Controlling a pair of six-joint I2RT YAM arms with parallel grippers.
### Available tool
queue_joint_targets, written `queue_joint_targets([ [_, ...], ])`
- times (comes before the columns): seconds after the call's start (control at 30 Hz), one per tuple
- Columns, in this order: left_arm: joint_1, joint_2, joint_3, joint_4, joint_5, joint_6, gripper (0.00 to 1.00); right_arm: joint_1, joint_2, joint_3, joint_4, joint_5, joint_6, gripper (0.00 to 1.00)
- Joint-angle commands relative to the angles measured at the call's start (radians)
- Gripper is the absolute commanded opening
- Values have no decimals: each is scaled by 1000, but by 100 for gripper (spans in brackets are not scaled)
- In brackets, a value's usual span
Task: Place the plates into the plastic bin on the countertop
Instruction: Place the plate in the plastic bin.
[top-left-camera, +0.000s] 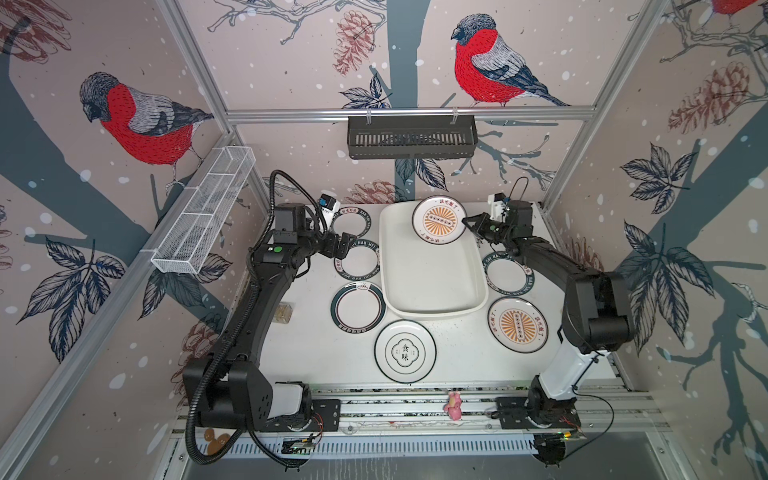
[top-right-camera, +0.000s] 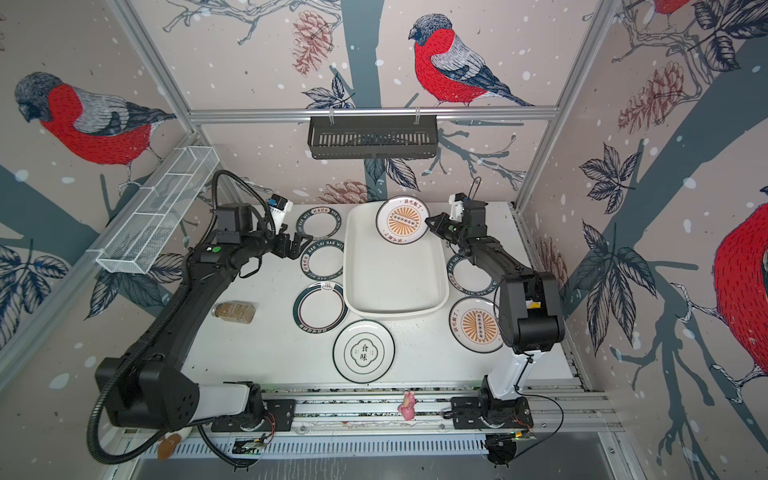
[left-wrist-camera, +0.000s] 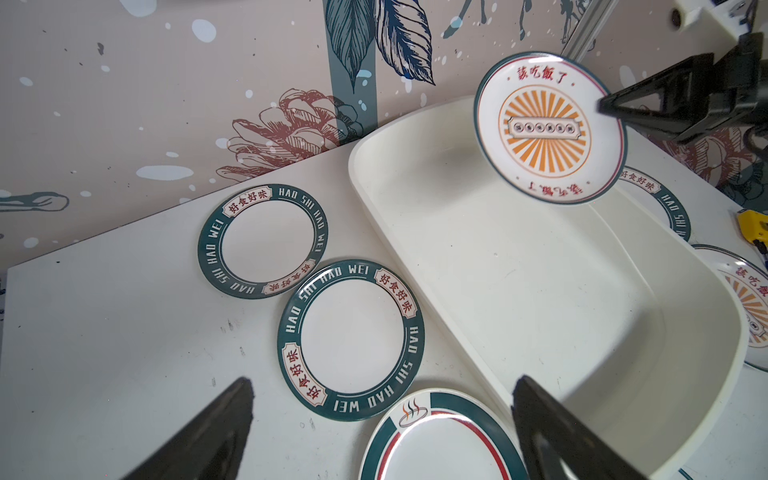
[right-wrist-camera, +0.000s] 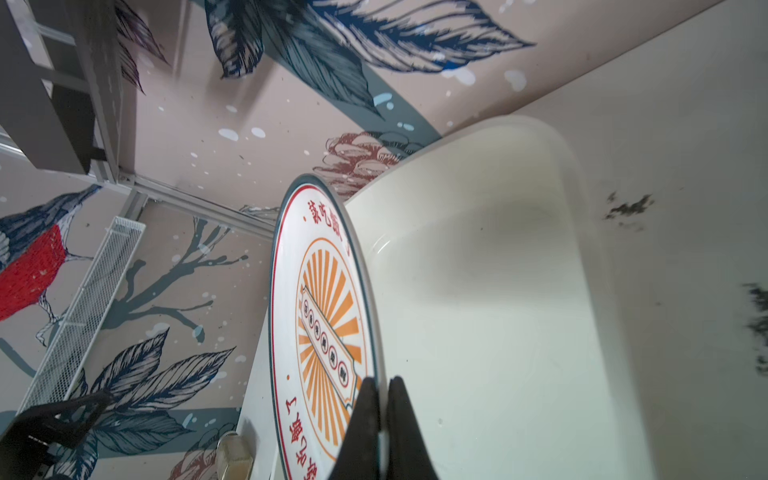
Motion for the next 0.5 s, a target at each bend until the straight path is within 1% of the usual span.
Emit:
queue_joint_targets([
  [0.0, -1, -10, 20, -28, -7, -30, 96, 41, 48, 25, 56, 27, 19, 1],
  [0.1, 0, -5, 60, -60, -22, -52, 96, 78, 101, 43, 72, 48, 32, 1],
  [0.23, -1, -10, 99, -98, -4, -58, 97, 116, 168, 67, 108, 58, 68, 2],
  [0.47, -1, -25, 100, -112, 36, -72, 96, 162, 263, 149, 64, 137, 74, 2],
])
